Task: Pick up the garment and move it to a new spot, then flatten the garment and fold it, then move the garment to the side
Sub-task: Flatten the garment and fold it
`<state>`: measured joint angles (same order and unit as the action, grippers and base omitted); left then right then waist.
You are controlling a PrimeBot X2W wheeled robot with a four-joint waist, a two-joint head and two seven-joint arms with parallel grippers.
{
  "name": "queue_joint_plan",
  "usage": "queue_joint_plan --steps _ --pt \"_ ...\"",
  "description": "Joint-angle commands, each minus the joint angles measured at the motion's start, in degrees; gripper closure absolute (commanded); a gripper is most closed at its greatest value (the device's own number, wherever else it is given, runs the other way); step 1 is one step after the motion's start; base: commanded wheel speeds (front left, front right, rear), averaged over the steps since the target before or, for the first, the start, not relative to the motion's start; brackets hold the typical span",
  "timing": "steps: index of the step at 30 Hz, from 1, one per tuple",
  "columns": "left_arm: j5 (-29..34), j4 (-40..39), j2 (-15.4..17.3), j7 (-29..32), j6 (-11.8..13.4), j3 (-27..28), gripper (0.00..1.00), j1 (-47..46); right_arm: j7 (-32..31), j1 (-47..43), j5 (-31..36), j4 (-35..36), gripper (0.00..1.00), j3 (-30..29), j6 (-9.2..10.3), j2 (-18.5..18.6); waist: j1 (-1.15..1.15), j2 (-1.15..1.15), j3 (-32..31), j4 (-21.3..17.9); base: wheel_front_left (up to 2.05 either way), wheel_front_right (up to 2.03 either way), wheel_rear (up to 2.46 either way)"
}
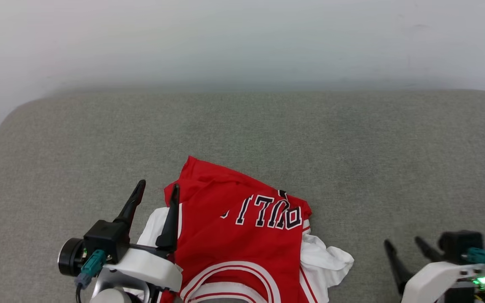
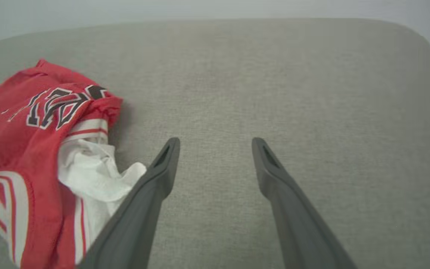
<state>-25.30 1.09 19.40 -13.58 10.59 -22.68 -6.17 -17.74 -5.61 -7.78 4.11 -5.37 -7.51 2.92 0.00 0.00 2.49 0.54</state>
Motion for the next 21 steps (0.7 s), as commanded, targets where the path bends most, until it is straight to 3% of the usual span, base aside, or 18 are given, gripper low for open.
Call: queue_joint_plan --steps 1,8,15,21 --pt "0.35 -0.37 -0.14 -0.32 -0.07 -0.1 0.0 -0.67 -2.27 -0.34 -0.19 -0.04 0.0 1.0 0.06 0.69 0.0 0.0 0.52 0.51 0.0 0.0 0.0" --pt "1.64 -2.52 -1.23 -0.75 -0.56 -1.53 0.0 -3.02 -17.95 1.64 -6.22 -0.82 0.0 10.04 0.04 5.73 0.0 0.0 3.41 2.68 0.0 0.0 0.0" --pt "2.12 -3.43 -2.0 -1.11 -1.15 -1.89 0.0 -5.01 -20.62 6.92 -9.53 -4.17 0.0 16.38 0.04 9.05 0.0 0.0 6.98 4.94 0.0 0.0 0.0" --pt "2.47 -2.79 -2.53 -1.29 -1.32 -1.7 0.0 -6.17 -23.99 9.12 -12.62 -12.81 0.0 20.66 0.04 10.16 0.0 0.0 9.03 6.31 0.0 0.0 0.0"
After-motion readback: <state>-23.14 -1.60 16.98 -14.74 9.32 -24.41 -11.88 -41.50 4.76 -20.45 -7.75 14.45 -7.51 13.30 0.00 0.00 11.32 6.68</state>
